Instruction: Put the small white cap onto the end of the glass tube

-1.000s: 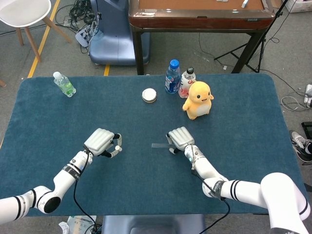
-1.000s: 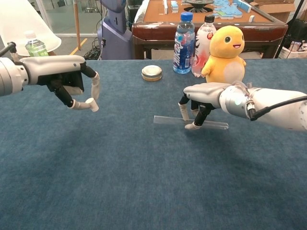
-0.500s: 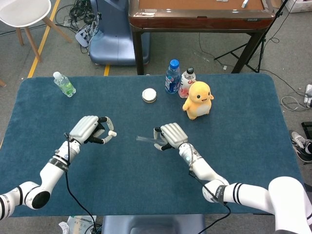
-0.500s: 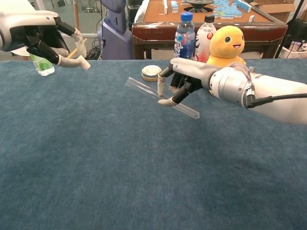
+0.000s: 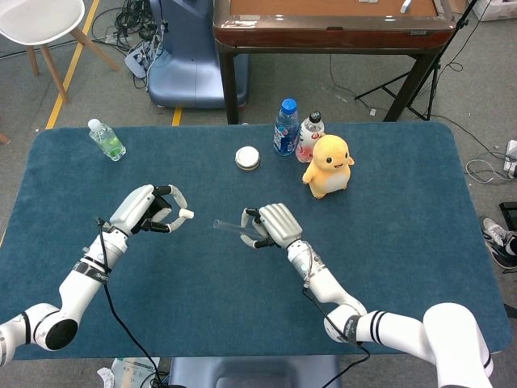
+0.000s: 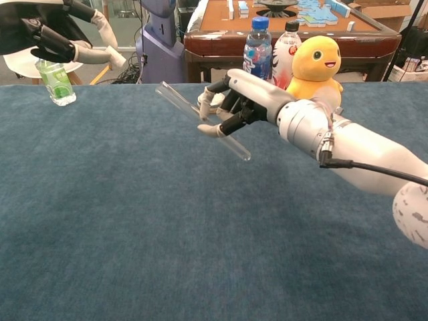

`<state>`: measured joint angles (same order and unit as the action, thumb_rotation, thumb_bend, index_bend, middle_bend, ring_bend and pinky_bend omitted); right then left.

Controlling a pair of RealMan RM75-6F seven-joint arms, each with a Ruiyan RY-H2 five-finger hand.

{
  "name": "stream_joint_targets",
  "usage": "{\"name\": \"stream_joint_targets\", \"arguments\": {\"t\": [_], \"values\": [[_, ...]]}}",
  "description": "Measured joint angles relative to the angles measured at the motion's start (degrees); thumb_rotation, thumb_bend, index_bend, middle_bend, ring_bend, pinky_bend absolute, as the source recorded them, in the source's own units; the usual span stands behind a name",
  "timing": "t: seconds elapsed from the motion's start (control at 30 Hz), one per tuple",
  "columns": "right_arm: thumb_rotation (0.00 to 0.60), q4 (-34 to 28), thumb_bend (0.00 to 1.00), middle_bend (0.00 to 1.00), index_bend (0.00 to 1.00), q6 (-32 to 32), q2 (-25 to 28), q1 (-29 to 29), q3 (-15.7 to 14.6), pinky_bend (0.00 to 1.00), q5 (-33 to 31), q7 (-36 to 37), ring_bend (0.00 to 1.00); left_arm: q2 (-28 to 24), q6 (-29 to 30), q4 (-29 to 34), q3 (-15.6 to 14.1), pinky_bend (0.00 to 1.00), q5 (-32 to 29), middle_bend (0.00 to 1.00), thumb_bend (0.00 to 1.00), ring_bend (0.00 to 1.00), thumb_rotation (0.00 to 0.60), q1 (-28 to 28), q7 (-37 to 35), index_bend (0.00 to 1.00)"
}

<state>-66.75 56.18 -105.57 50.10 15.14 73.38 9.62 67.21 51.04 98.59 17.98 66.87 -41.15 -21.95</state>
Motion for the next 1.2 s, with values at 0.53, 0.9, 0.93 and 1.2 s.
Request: {"name": "stream_joint_targets", "arguments": {"t": [0.53, 0.9, 0.93, 1.2], "values": [[0.600, 1.54, 0.77, 0.92, 0.80, 0.97, -2.84, 0.15, 1.37, 1.00, 1.24, 2.35, 1.00, 2.74, 1.21, 0.23, -0.75, 1.00, 1.35, 1.00, 0.33, 1.00, 0.600, -0.78, 2.52, 0.53], [0.600, 1.48, 0.77, 0.92, 0.80, 1.17, -3.07, 0.04, 1.74, 1.00, 1.55, 2.09, 1.00, 3.69, 1.17, -0.03, -1.05, 1.00, 1.45, 1.00, 0.33, 1.00, 0.600, -1.25, 3.33, 0.53], [0.600, 1.52, 0.77, 0.92, 0.80, 1.22, -3.11, 0.03, 1.76, 1.00, 1.57, 2.08, 1.00, 3.74, 1.16, -0.05, -1.06, 1.00, 1.45, 1.00, 0.33, 1.00, 0.600, -1.27, 3.34, 0.53], [0.600, 1.63, 0.77, 0.93, 0.81, 0.96, -3.36, 0.09, 1.84, 1.00, 1.80, 2.40, 1.00, 4.05, 1.03, -0.12, -1.16, 1.00, 1.39, 1.00, 0.33, 1.00, 0.600, -1.43, 3.49, 0.53]]}}
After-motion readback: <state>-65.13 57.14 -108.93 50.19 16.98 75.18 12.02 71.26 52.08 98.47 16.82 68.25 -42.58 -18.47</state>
